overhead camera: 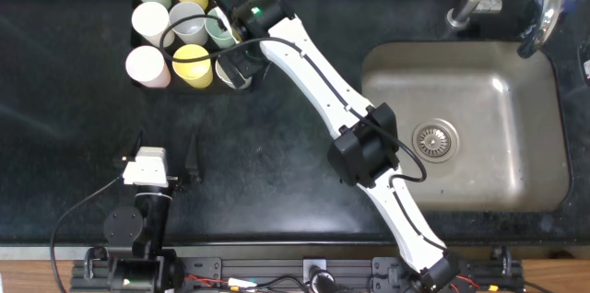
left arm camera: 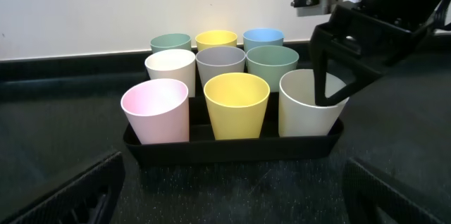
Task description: Store Cups
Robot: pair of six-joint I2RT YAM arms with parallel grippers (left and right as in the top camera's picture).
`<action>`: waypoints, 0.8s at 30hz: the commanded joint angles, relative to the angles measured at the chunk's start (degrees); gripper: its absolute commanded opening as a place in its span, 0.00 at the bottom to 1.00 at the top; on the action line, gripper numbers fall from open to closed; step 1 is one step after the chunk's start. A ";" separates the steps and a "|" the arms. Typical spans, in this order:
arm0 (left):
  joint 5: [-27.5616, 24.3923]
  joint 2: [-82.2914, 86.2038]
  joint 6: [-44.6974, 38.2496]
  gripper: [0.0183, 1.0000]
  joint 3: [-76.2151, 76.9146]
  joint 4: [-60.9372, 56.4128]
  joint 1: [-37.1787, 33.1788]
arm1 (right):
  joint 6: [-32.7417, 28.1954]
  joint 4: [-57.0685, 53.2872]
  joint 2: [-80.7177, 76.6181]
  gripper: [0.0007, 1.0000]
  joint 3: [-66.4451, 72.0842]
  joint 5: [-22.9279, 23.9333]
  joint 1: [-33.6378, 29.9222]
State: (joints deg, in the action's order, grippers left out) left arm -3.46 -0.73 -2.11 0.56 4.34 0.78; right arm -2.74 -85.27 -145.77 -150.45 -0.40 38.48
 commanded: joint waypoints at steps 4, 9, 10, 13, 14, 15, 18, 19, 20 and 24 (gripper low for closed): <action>-0.33 0.57 -1.11 1.00 -0.09 0.13 0.31 | 4.39 2.03 12.66 1.00 -6.54 0.46 -6.23; -0.33 0.57 -1.11 1.00 -0.09 0.13 0.31 | 5.27 0.02 20.96 1.00 -7.65 2.71 -10.97; -0.33 0.57 -1.11 1.00 -0.09 0.13 0.31 | 6.23 -1.88 22.80 1.00 -7.65 3.91 -11.80; -0.33 0.57 -1.11 1.00 -0.09 0.13 0.31 | 8.02 -11.76 27.56 1.00 -7.63 5.14 -14.45; -0.33 0.57 -1.11 1.00 -0.09 0.13 0.31 | 7.78 -11.56 29.18 1.00 -6.32 5.44 -15.34; -0.33 0.57 -1.11 1.00 -0.09 0.13 0.31 | 6.62 -11.54 31.74 1.00 -3.56 8.81 -16.04; -0.33 0.57 -1.11 1.00 -0.09 0.13 0.31 | 13.90 -11.52 41.57 1.00 9.99 10.10 -19.85; -0.33 0.57 -1.11 1.00 -0.09 0.13 0.31 | 15.50 -11.52 45.33 1.00 16.09 8.92 -21.03; -0.33 0.57 -1.11 1.00 -0.09 0.13 0.31 | 17.22 -11.43 48.50 1.00 21.33 8.74 -21.92; -0.33 0.57 -1.11 1.00 -0.09 0.13 0.31 | 18.88 5.79 72.63 1.00 59.71 9.35 -29.31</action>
State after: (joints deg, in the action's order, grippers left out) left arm -3.49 -0.73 -2.11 0.56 4.32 0.78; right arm 12.43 -92.25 -89.52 -114.93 8.19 14.37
